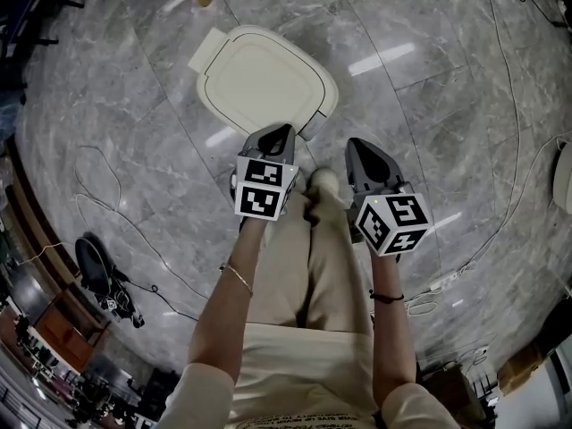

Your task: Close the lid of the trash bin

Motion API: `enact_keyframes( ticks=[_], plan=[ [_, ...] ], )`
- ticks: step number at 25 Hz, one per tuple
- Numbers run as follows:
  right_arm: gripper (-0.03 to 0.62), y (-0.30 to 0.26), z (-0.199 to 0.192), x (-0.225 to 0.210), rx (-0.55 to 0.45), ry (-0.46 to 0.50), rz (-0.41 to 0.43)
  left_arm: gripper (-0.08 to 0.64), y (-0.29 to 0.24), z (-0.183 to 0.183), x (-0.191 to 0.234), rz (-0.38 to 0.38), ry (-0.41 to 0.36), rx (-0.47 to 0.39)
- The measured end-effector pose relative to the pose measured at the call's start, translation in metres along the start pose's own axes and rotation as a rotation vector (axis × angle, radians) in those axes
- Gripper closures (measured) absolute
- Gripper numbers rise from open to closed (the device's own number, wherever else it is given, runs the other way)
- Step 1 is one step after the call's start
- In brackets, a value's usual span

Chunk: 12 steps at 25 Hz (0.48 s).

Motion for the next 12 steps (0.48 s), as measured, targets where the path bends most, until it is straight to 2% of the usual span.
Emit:
enact_keyframes(
  ticks=[6,12],
  plan=[
    [0.588,0.016,0.019,0.011,-0.001,0.011,0.003,0.537,0.028,0.014,-0.010,-0.019,0.025,-0.053],
    [0.588,0.044,0.055,0.032,0.014,0.105,0.039,0.537,0.074,0.033,-0.032,-0.033,0.017,-0.075]
  ],
)
Point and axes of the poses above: the fingertips, and each gripper's own axes: y backward along the fingers, x to its left, z out of its top, the point moved 8 cm from there along y, backward along the fingers, and after that the axes turned 11 degrees about y, right-handed, at the moved point
